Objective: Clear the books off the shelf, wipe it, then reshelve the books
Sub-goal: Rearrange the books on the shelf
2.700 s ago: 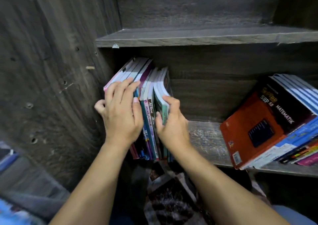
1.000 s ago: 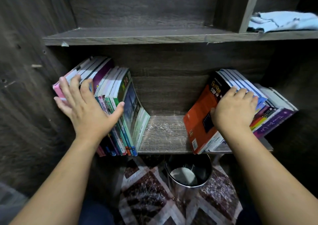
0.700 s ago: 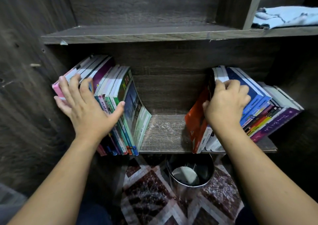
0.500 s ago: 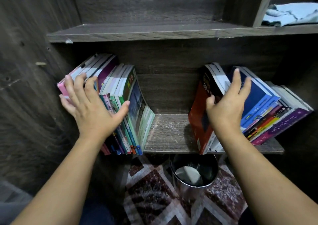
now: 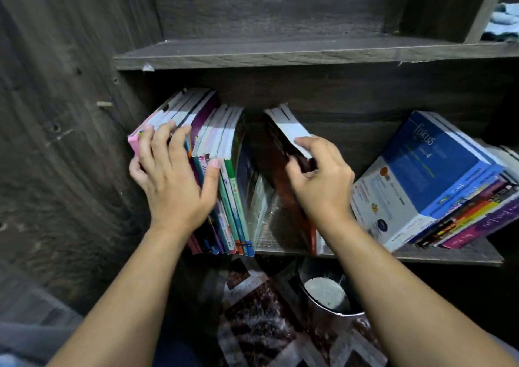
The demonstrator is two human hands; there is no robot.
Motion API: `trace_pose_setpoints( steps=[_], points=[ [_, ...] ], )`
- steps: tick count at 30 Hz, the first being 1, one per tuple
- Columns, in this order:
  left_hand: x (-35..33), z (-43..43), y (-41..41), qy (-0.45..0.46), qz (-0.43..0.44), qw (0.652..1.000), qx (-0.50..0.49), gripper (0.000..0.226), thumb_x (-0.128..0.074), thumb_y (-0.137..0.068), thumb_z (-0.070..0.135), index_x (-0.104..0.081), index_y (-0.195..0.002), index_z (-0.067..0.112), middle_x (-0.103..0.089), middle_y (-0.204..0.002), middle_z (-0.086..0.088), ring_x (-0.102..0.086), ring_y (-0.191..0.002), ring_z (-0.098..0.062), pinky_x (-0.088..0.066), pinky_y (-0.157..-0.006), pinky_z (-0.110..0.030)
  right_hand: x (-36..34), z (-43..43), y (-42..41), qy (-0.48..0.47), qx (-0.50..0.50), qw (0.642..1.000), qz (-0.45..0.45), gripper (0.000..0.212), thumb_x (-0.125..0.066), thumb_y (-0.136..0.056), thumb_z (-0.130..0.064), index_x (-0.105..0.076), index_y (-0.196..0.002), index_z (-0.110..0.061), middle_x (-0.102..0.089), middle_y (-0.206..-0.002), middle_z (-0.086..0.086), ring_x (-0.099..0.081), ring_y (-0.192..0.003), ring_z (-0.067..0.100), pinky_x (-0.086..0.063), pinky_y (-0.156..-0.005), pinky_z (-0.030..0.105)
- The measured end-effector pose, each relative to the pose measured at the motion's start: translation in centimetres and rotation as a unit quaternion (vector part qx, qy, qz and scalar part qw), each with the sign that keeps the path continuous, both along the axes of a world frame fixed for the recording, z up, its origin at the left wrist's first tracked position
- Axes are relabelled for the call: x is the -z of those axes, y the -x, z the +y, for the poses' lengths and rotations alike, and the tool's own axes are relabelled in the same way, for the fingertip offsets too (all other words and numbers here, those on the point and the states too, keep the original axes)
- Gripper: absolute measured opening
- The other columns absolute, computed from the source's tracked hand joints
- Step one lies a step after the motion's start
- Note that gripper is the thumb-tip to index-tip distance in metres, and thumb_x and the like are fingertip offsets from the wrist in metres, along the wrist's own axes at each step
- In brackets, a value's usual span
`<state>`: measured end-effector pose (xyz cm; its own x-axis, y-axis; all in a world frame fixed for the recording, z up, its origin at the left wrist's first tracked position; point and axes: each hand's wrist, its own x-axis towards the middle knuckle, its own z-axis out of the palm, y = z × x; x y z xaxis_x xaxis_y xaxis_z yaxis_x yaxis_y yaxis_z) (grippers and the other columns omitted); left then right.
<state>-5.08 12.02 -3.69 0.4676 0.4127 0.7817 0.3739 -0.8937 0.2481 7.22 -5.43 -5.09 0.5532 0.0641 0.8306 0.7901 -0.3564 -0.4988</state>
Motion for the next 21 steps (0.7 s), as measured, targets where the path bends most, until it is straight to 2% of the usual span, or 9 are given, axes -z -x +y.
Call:
trace_pose_setpoints(
  steps=[4, 8, 12, 14, 15, 17, 19, 21],
  points=[
    [0.0, 0.0, 0.1, -0.013, -0.009, 1.000, -0.002, 0.057, -0.049, -0.088, 0.043, -0.043, -0.136, 0.013, -0.038, -0.145, -0.006, -0.021, -0.141, -0.028, -0.025, -0.102, -0.054, -0.2, 3.9, 1.8, -0.057, -0.041, 0.997, -0.026, 0.025, -0.070, -0.077, -0.009, -0.071, -0.102, -0.009, -0.068, -0.106, 0.008, -0.064, -0.105, 0.020, -0.046, -0.085, 0.020],
    [0.1, 0.1, 0.3, -0.015, -0.008, 1.000, 0.006, 0.054, -0.050, -0.088, 0.038, -0.044, -0.136, 0.015, -0.037, -0.146, -0.003, -0.021, -0.141, -0.025, -0.024, -0.103, -0.050, 1.0, 6.8, 2.7, -0.074, -0.056, 0.996, 0.010, 0.023, -0.067, -0.080, -0.013, -0.070, -0.103, -0.010, -0.068, -0.111, 0.008, -0.062, -0.109, 0.017, -0.046, -0.087, 0.020],
    [0.1, 0.2, 0.4, -0.018, -0.009, 1.000, 0.017, 0.053, -0.052, -0.087, 0.033, -0.044, -0.136, 0.016, -0.038, -0.146, -0.002, -0.022, -0.141, -0.024, -0.022, -0.103, -0.046, 1.8, 7.7, 2.4, -0.059, -0.050, 0.997, 0.027, 0.022, -0.066, -0.084, -0.015, -0.069, -0.105, -0.010, -0.066, -0.117, 0.009, -0.056, -0.111, 0.009, -0.039, -0.090, 0.008],
    [0.1, 0.2, 0.5, -0.015, -0.008, 1.000, 0.021, 0.052, -0.052, -0.086, 0.031, -0.045, -0.136, 0.016, -0.038, -0.145, -0.001, -0.022, -0.141, -0.023, -0.022, -0.102, -0.045, 1.6, 7.4, 2.6, -0.040, -0.079, 0.995, 0.054, 0.027, -0.066, -0.088, -0.022, -0.065, -0.113, -0.011, -0.064, -0.120, 0.004, -0.056, -0.113, 0.009, -0.043, -0.090, 0.014],
    [0.1, 0.3, 0.5, -0.013, -0.010, 1.000, 0.022, 0.052, -0.052, -0.086, 0.030, -0.045, -0.136, 0.016, -0.038, -0.146, -0.001, -0.022, -0.141, -0.024, -0.021, -0.103, -0.044, 1.5, 6.8, 2.5, -0.027, -0.111, 0.990, 0.086, 0.036, -0.064, -0.090, -0.029, -0.059, -0.122, -0.015, -0.062, -0.123, 0.000, -0.055, -0.114, 0.008, -0.045, -0.091, 0.018],
    [0.1, 0.4, 0.5, -0.013, -0.011, 1.000, 0.021, 0.053, -0.051, -0.086, 0.029, -0.045, -0.137, 0.017, -0.038, -0.146, -0.001, -0.023, -0.141, -0.024, -0.021, -0.103, -0.044, 1.7, 4.9, 1.9, 0.026, -0.204, 0.966, 0.156, 0.060, -0.062, -0.089, -0.043, -0.038, -0.142, -0.030, -0.057, -0.130, -0.007, -0.053, -0.117, 0.003, -0.044, -0.093, 0.020],
    [0.1, 0.5, 0.6, -0.017, -0.009, 1.000, 0.019, 0.052, -0.050, -0.087, 0.030, -0.045, -0.137, 0.017, -0.039, -0.146, -0.001, -0.023, -0.141, -0.025, -0.022, -0.102, -0.045, 2.1, 2.9, 1.1, 0.121, -0.251, 0.942, 0.187, 0.080, -0.064, -0.085, -0.052, -0.015, -0.147, -0.047, -0.051, -0.138, -0.009, -0.052, -0.119, 0.001, -0.041, -0.094, 0.021],
    [0.2, 0.6, 0.6, -0.022, -0.006, 1.000, 0.017, 0.050, -0.047, -0.090, 0.032, -0.044, -0.138, 0.016, -0.039, -0.146, -0.002, -0.024, -0.141, -0.025, -0.023, -0.102, -0.046, 2.5, 1.8, 0.5, 0.215, -0.245, 0.926, 0.190, 0.091, -0.067, -0.081, -0.056, -0.003, -0.145, -0.055, -0.048, -0.143, -0.007, -0.052, -0.120, 0.005, -0.041, -0.096, 0.024]
  ],
)
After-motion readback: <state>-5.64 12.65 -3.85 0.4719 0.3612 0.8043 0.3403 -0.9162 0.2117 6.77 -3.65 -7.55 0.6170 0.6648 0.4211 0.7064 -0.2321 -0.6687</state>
